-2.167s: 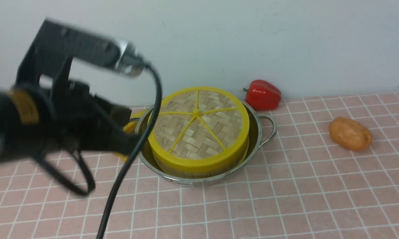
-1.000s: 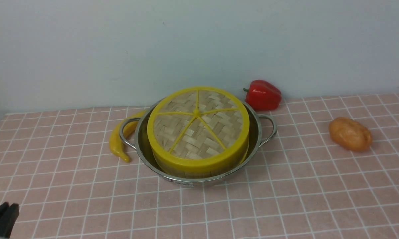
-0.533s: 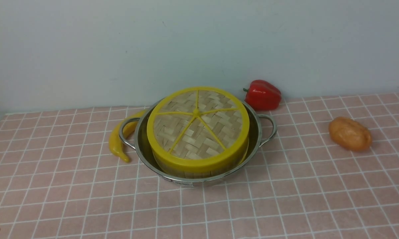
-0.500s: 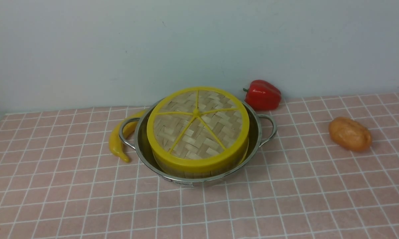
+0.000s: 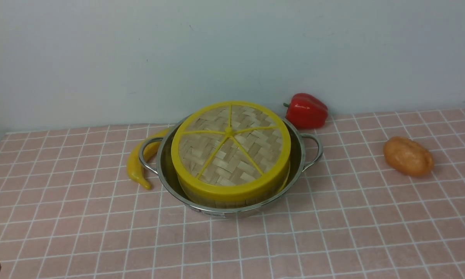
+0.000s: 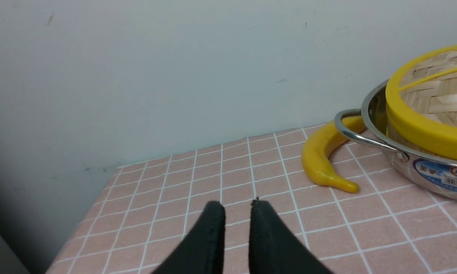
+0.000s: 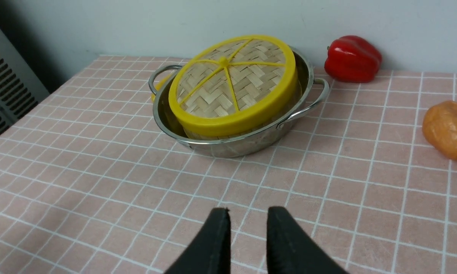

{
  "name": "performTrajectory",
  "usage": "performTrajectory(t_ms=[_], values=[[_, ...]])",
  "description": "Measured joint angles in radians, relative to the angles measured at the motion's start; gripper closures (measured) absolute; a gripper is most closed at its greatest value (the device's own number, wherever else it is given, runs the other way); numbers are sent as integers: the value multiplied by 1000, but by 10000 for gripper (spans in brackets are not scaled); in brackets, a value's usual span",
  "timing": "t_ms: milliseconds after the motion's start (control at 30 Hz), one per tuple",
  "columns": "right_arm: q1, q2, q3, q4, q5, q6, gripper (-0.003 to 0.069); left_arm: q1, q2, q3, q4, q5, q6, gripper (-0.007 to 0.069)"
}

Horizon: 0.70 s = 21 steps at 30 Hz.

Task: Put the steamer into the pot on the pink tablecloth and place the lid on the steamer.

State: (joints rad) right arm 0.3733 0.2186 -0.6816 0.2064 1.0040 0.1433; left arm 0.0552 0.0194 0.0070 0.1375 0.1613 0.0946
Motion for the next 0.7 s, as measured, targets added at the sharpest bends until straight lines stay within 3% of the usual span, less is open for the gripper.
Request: performTrajectory(t_ms=[200,367,533,700], values=[[-150,-103,104,-111,-201,-98,480,0,0,0,0,0,1,517],[-282,-217,354,-199,-451,-119,463,0,-1,0,0,-2,1,506],[-366,-219,549,-206,-613,-122,444,0,-1,0,0,-1,1,497],[-391,-219,671,-174,-696,-122,429,0,-1,0,0,-1,1,497]])
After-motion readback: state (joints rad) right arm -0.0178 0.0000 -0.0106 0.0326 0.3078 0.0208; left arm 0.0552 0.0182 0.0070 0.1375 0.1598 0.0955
